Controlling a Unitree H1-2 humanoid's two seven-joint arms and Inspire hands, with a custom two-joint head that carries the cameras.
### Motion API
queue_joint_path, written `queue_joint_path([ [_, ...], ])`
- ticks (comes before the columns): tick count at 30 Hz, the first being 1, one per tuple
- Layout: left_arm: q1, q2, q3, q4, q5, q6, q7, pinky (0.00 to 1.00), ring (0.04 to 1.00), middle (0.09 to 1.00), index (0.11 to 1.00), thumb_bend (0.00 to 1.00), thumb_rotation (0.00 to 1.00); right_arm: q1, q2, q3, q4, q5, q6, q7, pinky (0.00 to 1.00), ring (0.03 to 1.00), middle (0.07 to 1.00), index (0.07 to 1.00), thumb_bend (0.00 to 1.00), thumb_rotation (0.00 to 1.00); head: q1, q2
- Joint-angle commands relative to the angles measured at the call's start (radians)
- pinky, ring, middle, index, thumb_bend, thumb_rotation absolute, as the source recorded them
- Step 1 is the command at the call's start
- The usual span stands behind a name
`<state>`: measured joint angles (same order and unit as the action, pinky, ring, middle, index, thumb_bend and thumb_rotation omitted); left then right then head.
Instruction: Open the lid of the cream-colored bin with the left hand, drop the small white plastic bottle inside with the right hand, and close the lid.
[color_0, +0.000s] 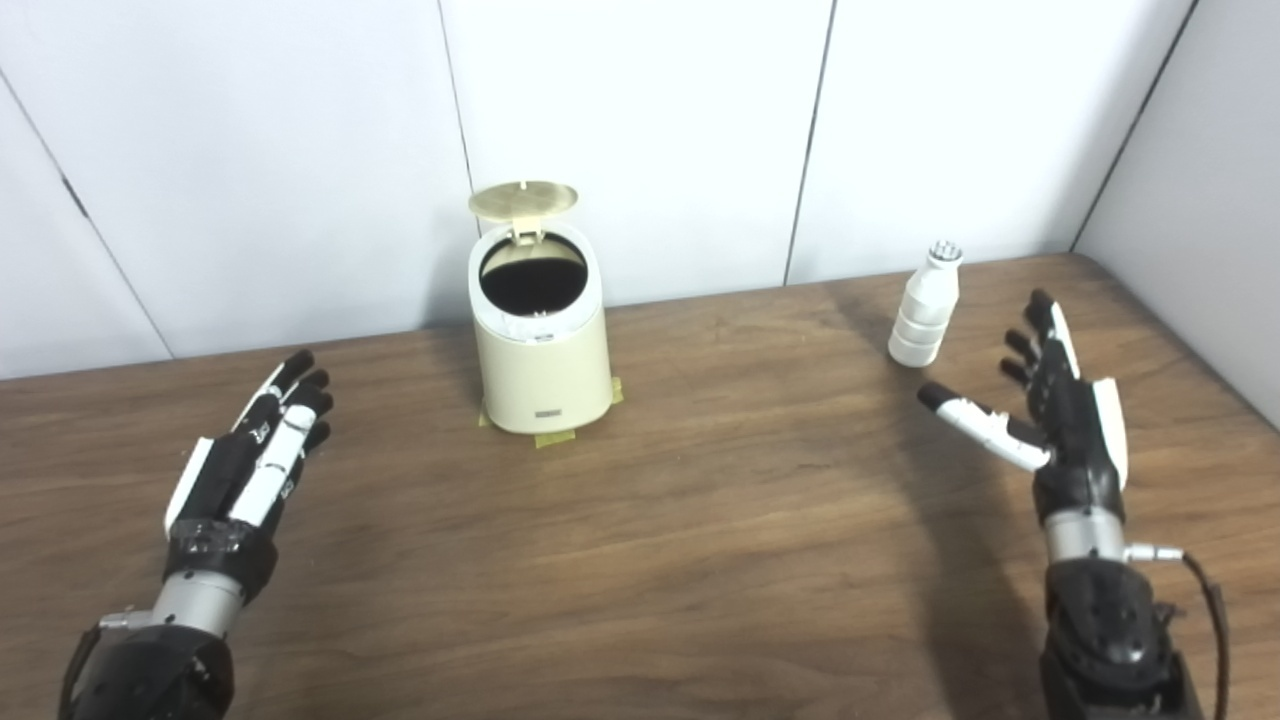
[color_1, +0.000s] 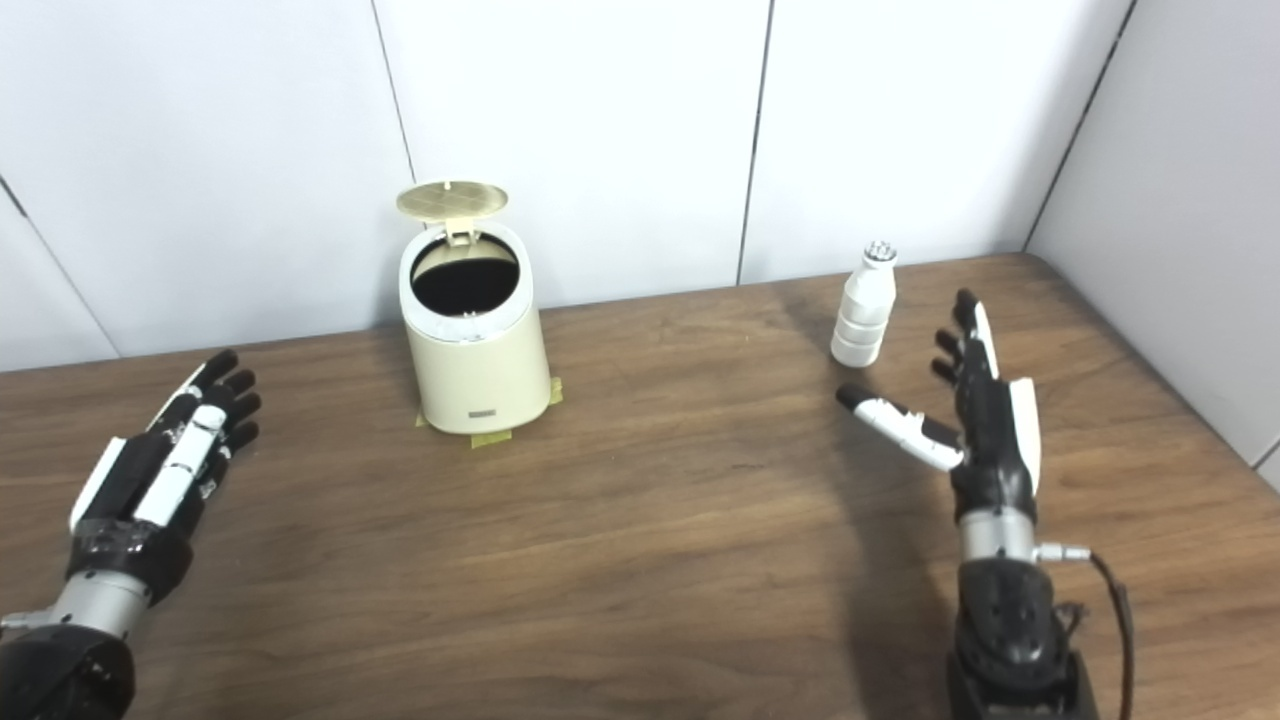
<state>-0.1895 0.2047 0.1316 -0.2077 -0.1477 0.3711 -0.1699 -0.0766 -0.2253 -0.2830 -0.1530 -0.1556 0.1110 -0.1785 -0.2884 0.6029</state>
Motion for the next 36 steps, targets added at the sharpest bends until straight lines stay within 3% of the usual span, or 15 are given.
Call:
queue_joint_path([
  [1, -0.022, 0.012, 0.005, -0.018, -0.022, -0.018, -0.005, 0.98, 0.955, 0.965, 0.993, 0.45, 0.63, -0.062, -0.026, -0.01, 0.01, -0.018, -0.006, -0.021, 0.86, 0.943, 0.994, 0.988, 0.97, 0.36, -0.003, 0.002],
  [6, -0.018, 0.032, -0.009, -0.028, -0.018, -0.001, -0.015, 0.99, 0.955, 0.97, 1.0, 0.42, 0.63, -0.131, -0.037, -0.021, 0.048, -0.029, 0.013, -0.049, 0.96, 0.971, 0.981, 0.963, 0.91, 0.27, -0.011, 0.002],
  [10, -0.019, 0.039, -0.013, -0.035, -0.028, 0.011, -0.02, 0.99, 0.962, 0.979, 1.0, 0.4, 0.59, -0.174, -0.061, -0.002, 0.061, -0.101, 0.049, -0.067, 0.92, 0.957, 0.956, 0.91, 0.87, 0.19, -0.012, 0.001],
  [13, -0.021, 0.049, -0.02, -0.035, -0.025, 0.009, -0.028, 0.99, 0.965, 0.982, 1.0, 0.36, 0.58, -0.214, -0.099, 0.023, 0.111, -0.169, 0.081, -0.076, 0.78, 0.882, 0.904, 0.901, 0.89, 0.22, -0.015, 0.001],
  [19, -0.021, 0.057, -0.021, -0.042, -0.027, 0.012, -0.037, 1.0, 0.974, 0.987, 1.0, 0.33, 0.56, -0.294, -0.159, 0.041, 0.262, -0.167, 0.032, -0.082, 0.85, 0.895, 0.89, 0.899, 0.96, 0.24, -0.012, 0.0],
  [27, -0.022, 0.071, -0.029, -0.041, -0.021, 0.013, -0.042, 1.0, 0.975, 0.977, 1.0, 0.32, 0.55, -0.36, -0.174, 0.042, 0.353, -0.124, 0.031, -0.069, 0.81, 0.884, 0.894, 0.897, 0.92, 0.23, -0.02, 0.003],
  [36, -0.031, 0.074, -0.049, -0.047, -0.014, 0.024, -0.043, 1.0, 0.978, 0.972, 1.0, 0.3, 0.47, -0.399, -0.195, 0.05, 0.462, -0.111, 0.004, -0.075, 0.8, 0.876, 0.89, 0.892, 0.92, 0.18, -0.025, 0.005],
])
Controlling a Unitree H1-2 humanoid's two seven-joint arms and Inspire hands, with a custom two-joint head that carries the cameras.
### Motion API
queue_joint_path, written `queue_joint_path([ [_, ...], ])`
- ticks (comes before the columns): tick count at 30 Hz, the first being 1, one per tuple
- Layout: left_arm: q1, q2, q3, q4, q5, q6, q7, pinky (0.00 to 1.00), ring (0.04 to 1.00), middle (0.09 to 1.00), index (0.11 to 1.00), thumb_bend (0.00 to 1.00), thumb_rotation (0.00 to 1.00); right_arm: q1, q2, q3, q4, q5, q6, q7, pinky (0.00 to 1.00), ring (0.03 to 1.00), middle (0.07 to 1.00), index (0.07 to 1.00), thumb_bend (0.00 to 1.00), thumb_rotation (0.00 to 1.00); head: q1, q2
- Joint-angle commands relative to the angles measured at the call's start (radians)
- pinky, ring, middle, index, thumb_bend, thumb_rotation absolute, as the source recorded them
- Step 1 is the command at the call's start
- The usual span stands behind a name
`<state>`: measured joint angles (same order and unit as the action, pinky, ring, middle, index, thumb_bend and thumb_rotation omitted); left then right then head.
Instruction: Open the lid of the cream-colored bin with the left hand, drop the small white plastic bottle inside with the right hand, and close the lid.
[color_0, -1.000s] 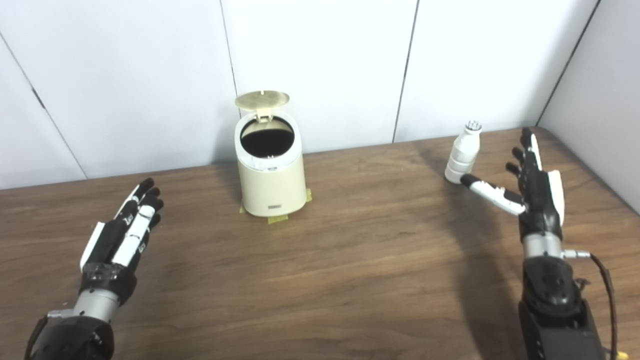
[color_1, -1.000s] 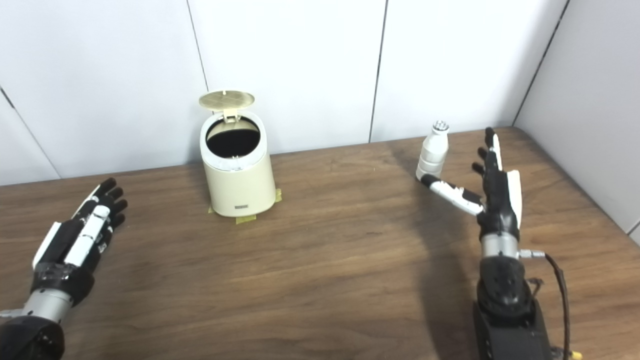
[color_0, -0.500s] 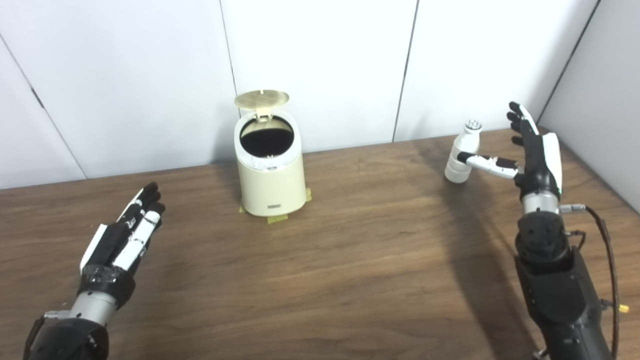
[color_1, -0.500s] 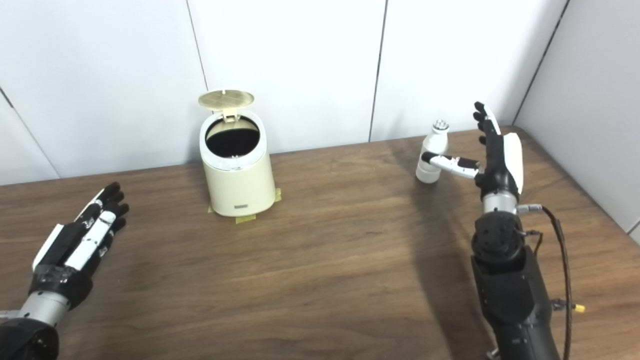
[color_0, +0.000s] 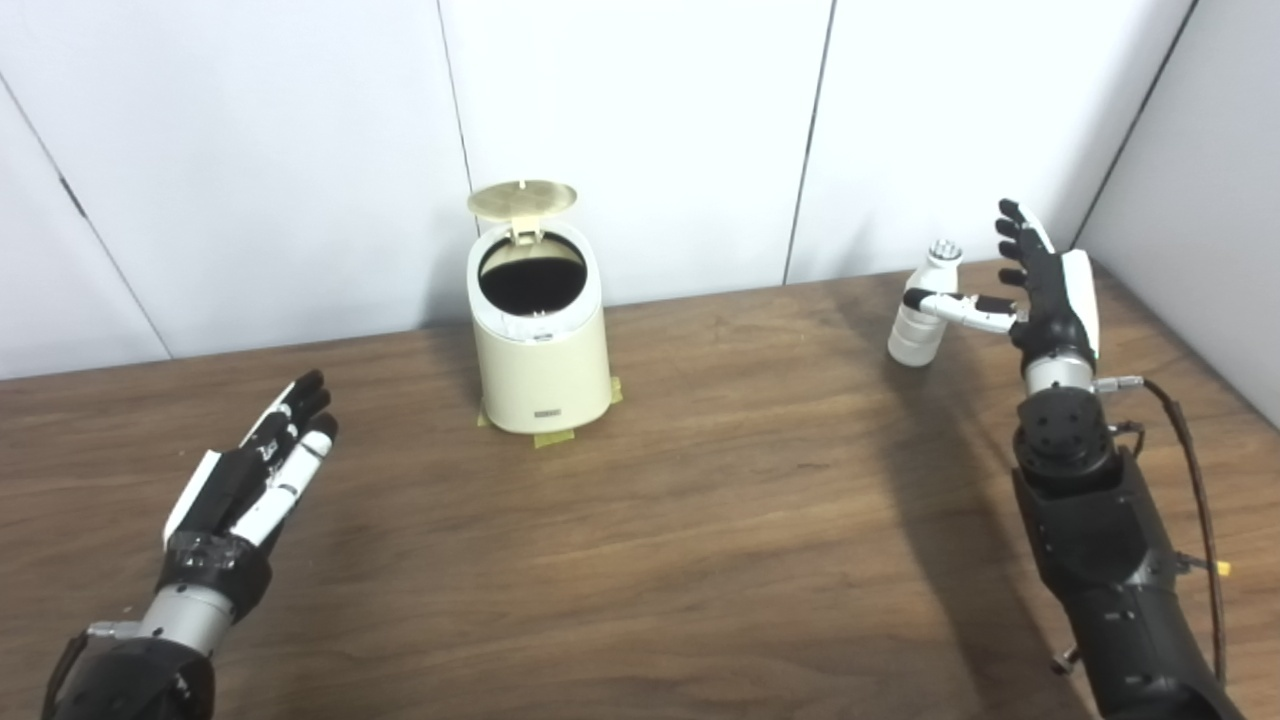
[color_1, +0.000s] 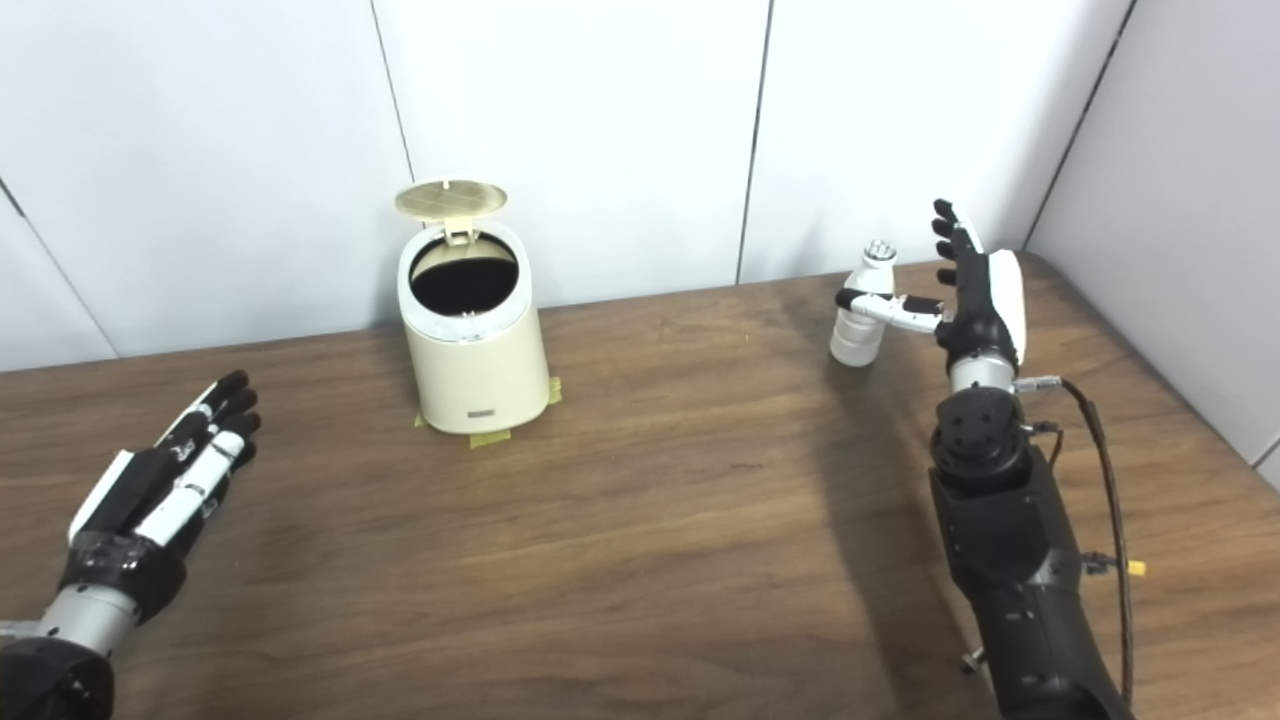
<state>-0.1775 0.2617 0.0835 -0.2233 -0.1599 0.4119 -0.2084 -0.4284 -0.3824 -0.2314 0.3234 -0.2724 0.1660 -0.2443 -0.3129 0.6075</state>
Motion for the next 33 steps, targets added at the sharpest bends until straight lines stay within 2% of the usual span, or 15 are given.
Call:
queue_joint_path([
  [1, -0.044, 0.018, -0.003, -0.031, 0.002, -0.02, -0.004, 1.0, 0.975, 0.969, 1.0, 0.3, 0.49, -0.049, -0.038, 0.0, -0.006, 0.01, -0.056, -0.007, 0.79, 0.872, 0.887, 0.882, 0.92, 0.17, 0.0, 0.0],
  [6, -0.046, 0.024, -0.007, -0.031, 0.007, -0.021, -0.003, 1.0, 0.978, 0.97, 1.0, 0.28, 0.48, -0.051, -0.043, 0.022, 0.019, 0.017, -0.059, 0.009, 0.79, 0.856, 0.879, 0.884, 0.9, 0.17, 0.002, 0.002],
  [12, -0.048, 0.027, -0.005, -0.031, 0.002, -0.018, -0.003, 1.0, 0.982, 0.969, 1.0, 0.28, 0.48, -0.051, -0.033, 0.034, 0.048, 0.016, -0.085, -0.02, 0.67, 0.773, 0.821, 0.824, 0.87, 0.12, 0.008, 0.004],
  [19, -0.054, 0.034, -0.008, -0.036, 0.005, -0.012, -0.002, 1.0, 0.98, 0.963, 1.0, 0.29, 0.47, -0.046, -0.015, 0.047, 0.048, 0.001, -0.072, -0.053, 0.65, 0.739, 0.775, 0.789, 0.82, 0.07, 0.006, 0.007],
  [26, -0.061, 0.048, -0.018, -0.038, 0.018, -0.008, -0.006, 1.0, 0.977, 0.96, 1.0, 0.29, 0.44, -0.057, -0.016, 0.048, 0.126, 0.019, -0.131, -0.069, 0.62, 0.693, 0.728, 0.754, 0.8, 0.04, 0.009, 0.011],
  [33, -0.067, 0.059, -0.025, -0.033, 0.023, -0.002, -0.009, 1.0, 0.974, 0.959, 1.0, 0.3, 0.41, -0.062, -0.013, 0.045, 0.176, 0.032, -0.17, -0.084, 0.6, 0.665, 0.705, 0.724, 0.77, 0.08, 0.004, 0.013],
])
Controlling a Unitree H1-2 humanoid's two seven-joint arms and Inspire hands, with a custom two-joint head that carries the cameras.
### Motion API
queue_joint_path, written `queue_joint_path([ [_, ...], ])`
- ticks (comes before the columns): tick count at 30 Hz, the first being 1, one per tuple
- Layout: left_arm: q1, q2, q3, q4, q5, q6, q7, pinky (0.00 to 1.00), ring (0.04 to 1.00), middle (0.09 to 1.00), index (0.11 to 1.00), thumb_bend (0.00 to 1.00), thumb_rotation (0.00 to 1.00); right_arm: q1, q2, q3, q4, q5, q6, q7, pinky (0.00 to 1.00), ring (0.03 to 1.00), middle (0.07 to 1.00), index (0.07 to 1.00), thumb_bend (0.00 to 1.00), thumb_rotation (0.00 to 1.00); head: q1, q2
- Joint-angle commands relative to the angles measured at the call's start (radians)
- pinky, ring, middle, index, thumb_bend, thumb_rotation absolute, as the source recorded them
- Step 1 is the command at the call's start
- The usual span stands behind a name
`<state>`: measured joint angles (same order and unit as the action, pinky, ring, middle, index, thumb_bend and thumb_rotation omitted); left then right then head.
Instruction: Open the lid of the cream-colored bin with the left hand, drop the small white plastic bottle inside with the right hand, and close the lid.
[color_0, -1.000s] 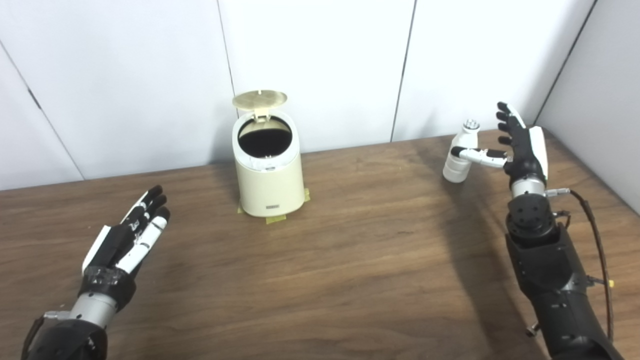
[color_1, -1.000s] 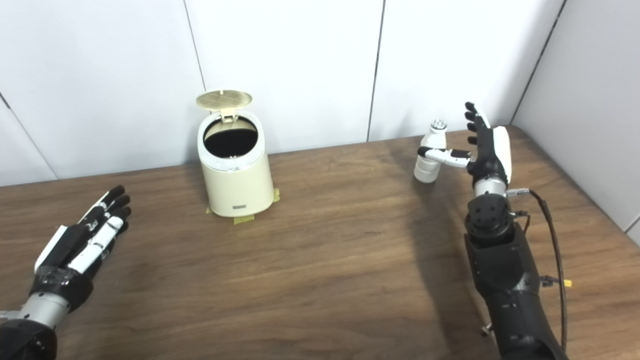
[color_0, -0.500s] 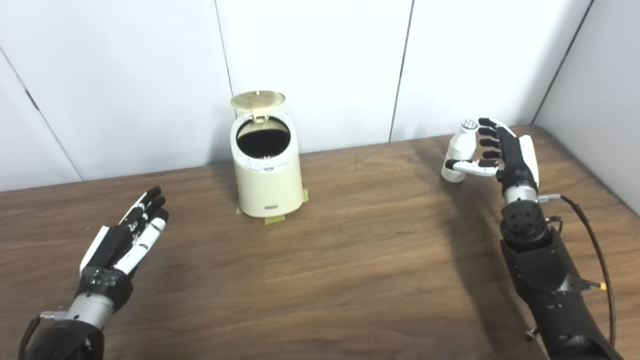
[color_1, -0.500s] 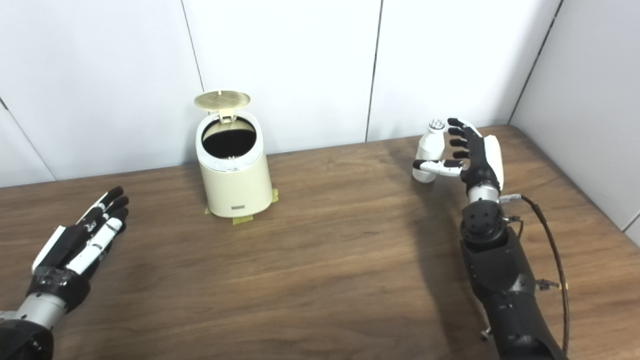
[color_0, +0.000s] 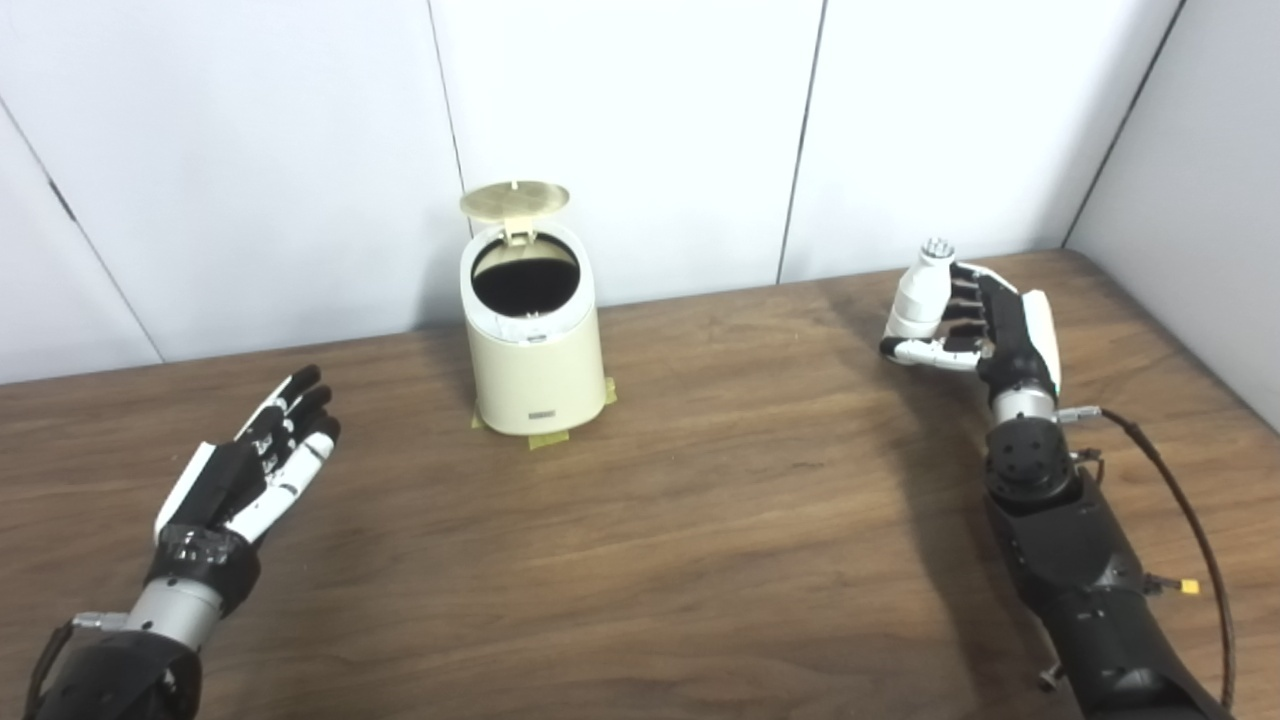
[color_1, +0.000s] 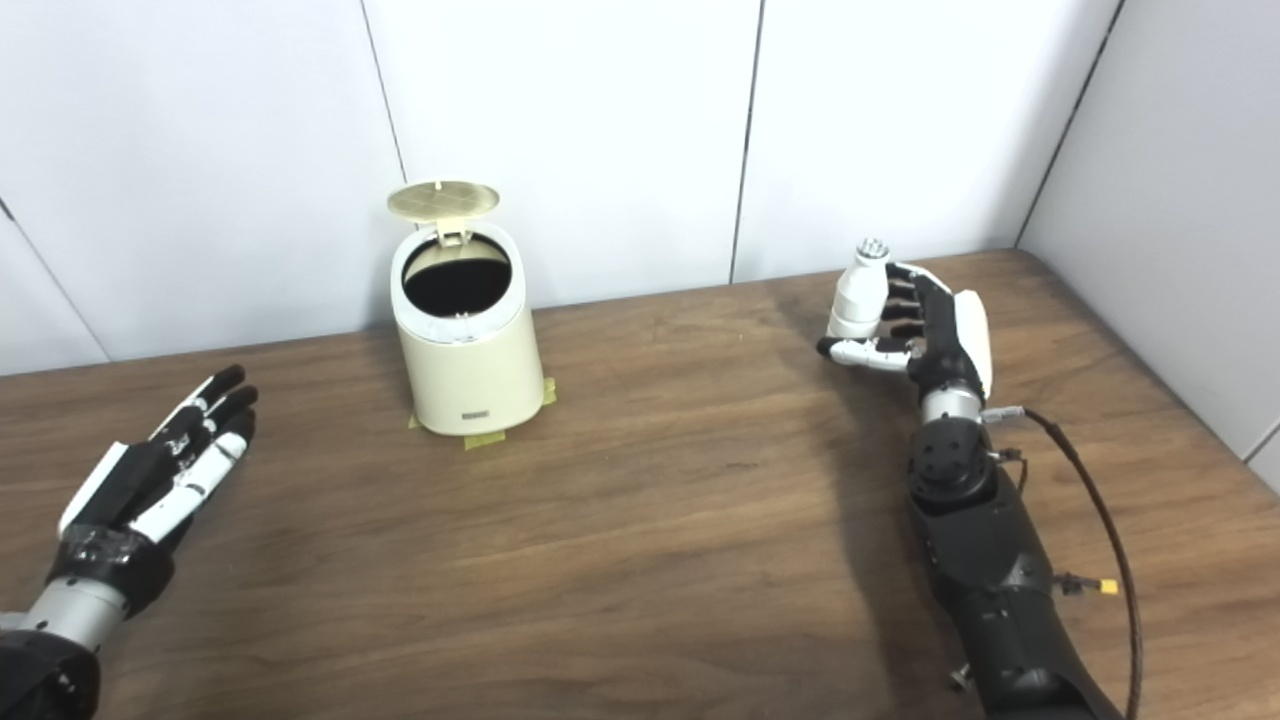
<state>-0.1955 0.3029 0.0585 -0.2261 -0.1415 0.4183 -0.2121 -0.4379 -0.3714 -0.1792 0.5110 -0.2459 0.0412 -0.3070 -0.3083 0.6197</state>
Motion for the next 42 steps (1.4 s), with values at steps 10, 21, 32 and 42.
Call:
queue_joint_path([
  [10, -0.059, 0.034, -0.02, -0.021, 0.007, -0.012, -0.023, 1.0, 0.97, 0.957, 1.0, 0.31, 0.39, -0.051, -0.027, -0.005, -0.01, 0.009, -0.042, -0.022, 0.59, 0.664, 0.706, 0.721, 0.77, 0.09, 0.0, 0.002],
  [21, -0.053, 0.035, -0.034, -0.024, 0.03, -0.019, -0.036, 1.0, 0.972, 0.957, 1.0, 0.31, 0.37, -0.037, -0.024, -0.009, -0.026, -0.015, -0.061, -0.086, 0.39, 0.458, 0.477, 0.512, 0.54, 0.0, 0.018, 0.003],
  [32, -0.047, 0.032, -0.05, -0.025, 0.057, -0.03, -0.04, 1.0, 0.959, 0.951, 0.992, 0.31, 0.25, -0.019, -0.034, -0.016, -0.073, -0.019, -0.015, -0.084, 0.42, 0.439, 0.498, 0.494, 0.52, 0.0, 0.024, 0.004],
  [42, -0.047, 0.023, -0.033, -0.019, 0.051, -0.013, -0.027, 1.0, 0.965, 0.958, 0.994, 0.3, 0.11, 0.004, -0.037, -0.023, -0.133, -0.016, 0.002, -0.07, 0.4, 0.417, 0.489, 0.518, 0.52, 0.0, 0.028, -0.003],
])
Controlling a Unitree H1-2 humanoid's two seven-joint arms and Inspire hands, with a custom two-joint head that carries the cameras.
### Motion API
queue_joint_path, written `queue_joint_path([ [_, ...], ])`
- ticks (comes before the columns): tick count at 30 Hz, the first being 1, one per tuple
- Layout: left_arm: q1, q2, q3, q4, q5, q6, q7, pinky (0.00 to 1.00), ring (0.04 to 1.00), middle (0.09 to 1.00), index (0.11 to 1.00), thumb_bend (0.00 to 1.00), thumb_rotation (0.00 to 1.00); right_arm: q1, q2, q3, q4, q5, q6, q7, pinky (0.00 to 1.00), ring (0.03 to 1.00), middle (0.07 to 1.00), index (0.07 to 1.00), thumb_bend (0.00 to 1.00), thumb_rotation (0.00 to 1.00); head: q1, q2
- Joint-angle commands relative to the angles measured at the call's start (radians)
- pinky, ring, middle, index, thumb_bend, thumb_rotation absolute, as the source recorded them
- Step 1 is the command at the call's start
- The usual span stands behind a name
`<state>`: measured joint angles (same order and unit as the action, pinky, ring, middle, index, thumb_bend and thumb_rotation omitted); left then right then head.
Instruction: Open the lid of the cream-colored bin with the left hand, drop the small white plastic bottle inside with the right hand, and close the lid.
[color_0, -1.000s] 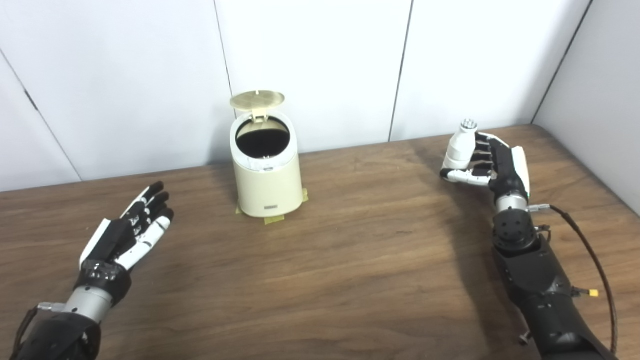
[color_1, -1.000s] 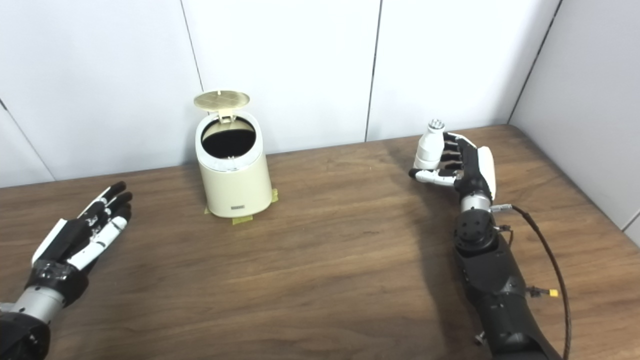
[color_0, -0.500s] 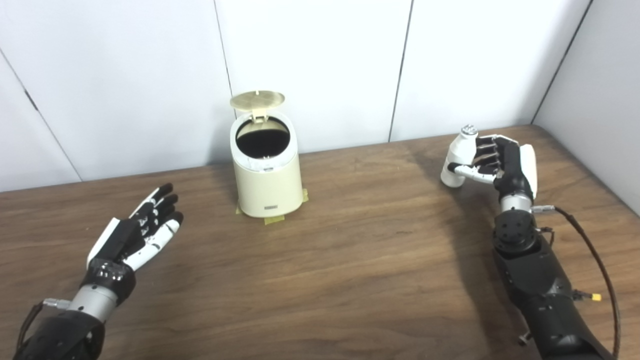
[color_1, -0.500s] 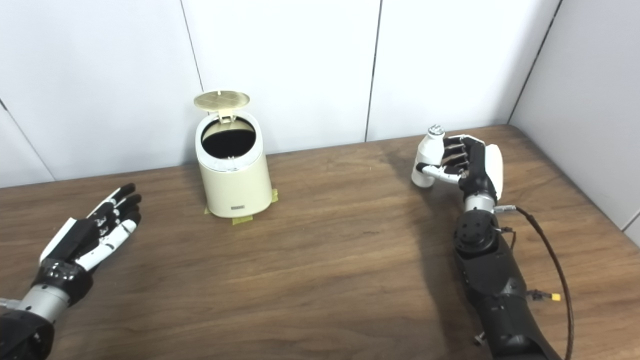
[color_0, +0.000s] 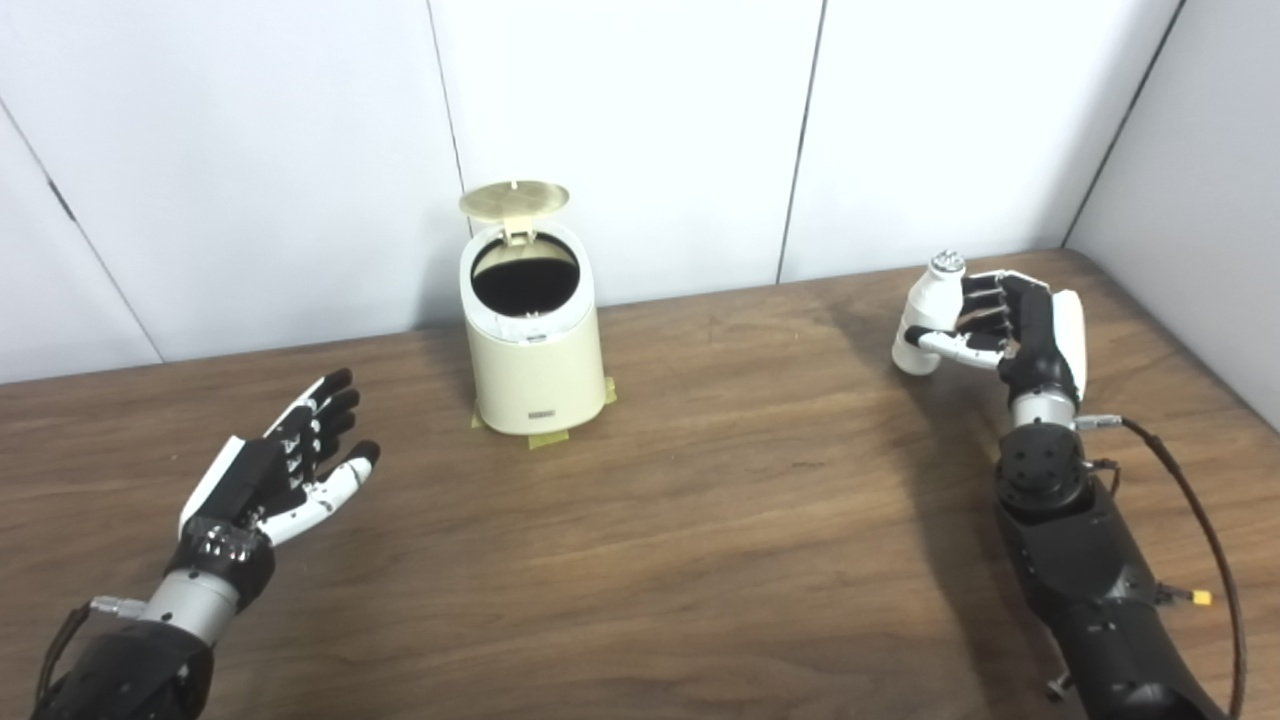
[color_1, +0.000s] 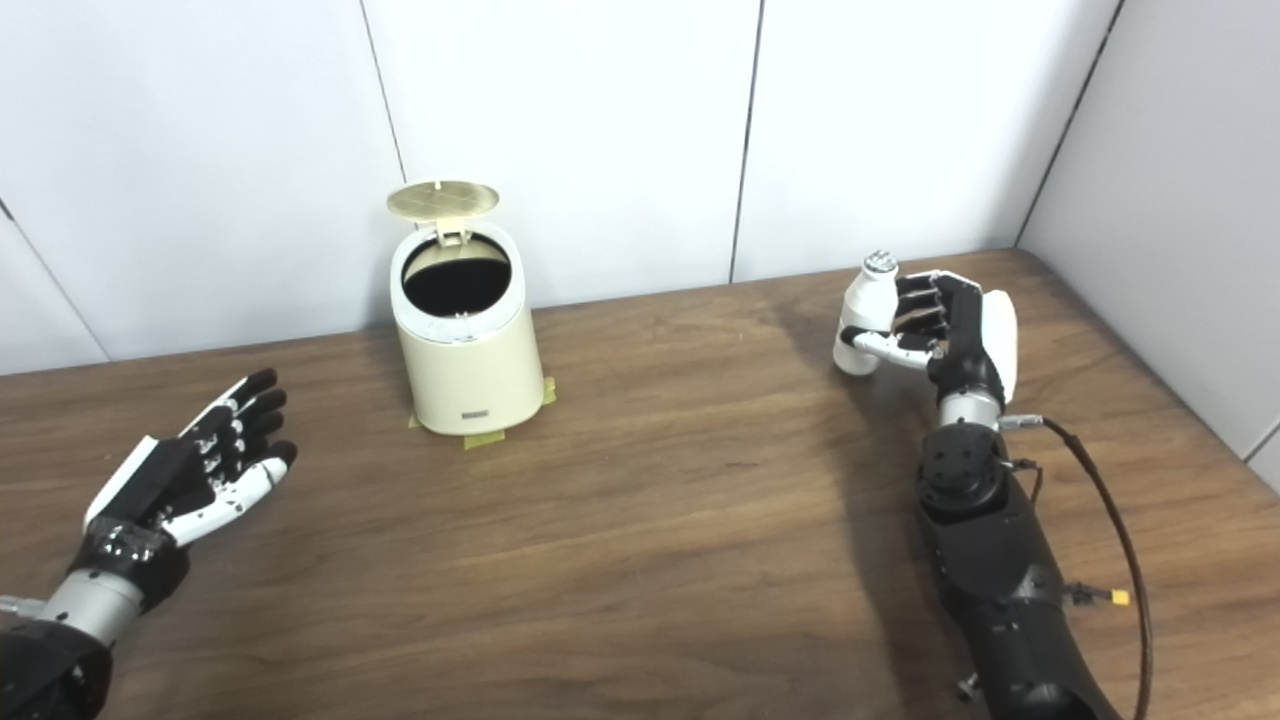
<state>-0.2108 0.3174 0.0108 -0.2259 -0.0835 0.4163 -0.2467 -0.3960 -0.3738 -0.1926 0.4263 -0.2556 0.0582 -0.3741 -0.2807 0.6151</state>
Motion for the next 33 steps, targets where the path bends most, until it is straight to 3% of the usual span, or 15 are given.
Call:
queue_joint_path([
  [1, -0.031, 0.007, 0.016, -0.019, -0.007, -0.013, 0.008, 1.0, 0.965, 0.958, 0.994, 0.29, 0.09, -0.034, -0.035, -0.008, -0.06, -0.009, -0.018, -0.003, 0.4, 0.417, 0.488, 0.518, 0.52, 0.0, 0.0, 0.001],
  [4, -0.03, 0.004, 0.021, -0.014, -0.011, -0.02, 0.005, 1.0, 0.964, 0.96, 0.995, 0.29, 0.07, -0.027, -0.028, 0.003, -0.118, -0.029, -0.024, -0.008, 0.37, 0.402, 0.489, 0.526, 0.52, 0.0, 0.003, -0.002],
  [7, -0.026, 0.005, 0.016, -0.013, -0.004, -0.024, 0.003, 1.0, 0.957, 0.957, 0.992, 0.31, 0.12, -0.024, -0.01, 0.014, -0.2, -0.037, -0.023, 0.001, 0.34, 0.392, 0.489, 0.53, 0.51, 0.0, 0.007, -0.004],
  [12, -0.019, -0.01, 0.011, -0.024, 0.002, -0.009, 0.012, 1.0, 0.962, 0.954, 0.992, 0.32, 0.12, -0.034, 0.046, 0.048, -0.412, -0.055, 0.092, 0.055, 0.43, 0.441, 0.486, 0.501, 0.52, 0.0, 0.021, -0.007],
  [17, -0.012, -0.026, 0.005, -0.031, 0.011, -0.011, 0.019, 1.0, 0.954, 0.946, 0.988, 0.31, 0.12, -0.077, 0.093, 0.085, -0.518, -0.064, 0.178, 0.105, 0.44, 0.453, 0.481, 0.498, 0.52, 0.0, 0.045, -0.009],
  [19, -0.009, -0.03, 0.001, -0.035, 0.018, -0.012, 0.021, 1.0, 0.947, 0.942, 0.985, 0.31, 0.11, -0.096, 0.111, 0.091, -0.54, -0.053, 0.2, 0.126, 0.45, 0.462, 0.48, 0.494, 0.52, 0.0, 0.052, -0.009],
  [22, -0.004, -0.037, 0.002, -0.034, 0.018, -0.015, 0.024, 1.0, 0.952, 0.944, 0.984, 0.32, 0.12, -0.134, 0.136, 0.112, -0.527, -0.033, 0.151, 0.149, 0.42, 0.44, 0.485, 0.504, 0.52, 0.0, 0.068, -0.008],
  [33, 0.016, -0.059, -0.004, -0.044, 0.022, -0.018, 0.031, 1.0, 0.959, 0.95, 0.989, 0.37, 0.2, -0.25, 0.235, 0.232, -0.528, -0.108, 0.144, 0.162, 0.34, 0.405, 0.471, 0.526, 0.52, 0.0, 0.131, -0.008],
])
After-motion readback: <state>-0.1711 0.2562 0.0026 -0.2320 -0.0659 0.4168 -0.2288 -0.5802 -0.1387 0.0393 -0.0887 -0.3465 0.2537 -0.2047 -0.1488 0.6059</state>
